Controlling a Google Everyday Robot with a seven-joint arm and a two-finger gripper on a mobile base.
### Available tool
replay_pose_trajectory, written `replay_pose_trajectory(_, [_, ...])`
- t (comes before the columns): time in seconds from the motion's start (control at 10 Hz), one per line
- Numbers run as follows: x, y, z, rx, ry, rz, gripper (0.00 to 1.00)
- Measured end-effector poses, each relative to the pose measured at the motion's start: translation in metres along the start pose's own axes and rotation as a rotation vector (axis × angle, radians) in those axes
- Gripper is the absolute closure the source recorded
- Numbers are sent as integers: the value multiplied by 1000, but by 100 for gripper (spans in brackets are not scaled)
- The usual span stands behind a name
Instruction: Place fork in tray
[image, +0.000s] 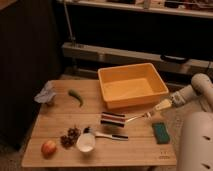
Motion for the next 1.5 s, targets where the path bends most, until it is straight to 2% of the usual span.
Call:
replay_pose_trajectory(0.5, [4,11,1,10,3,43,26])
replay_pose_trajectory(1.0, [5,19,5,23,-32,102,26])
replay_pose_trajectory(1.3, [6,19,10,48,-63,136,26])
replay_pose_trajectory(1.5, [11,13,10,69,-65,141,26])
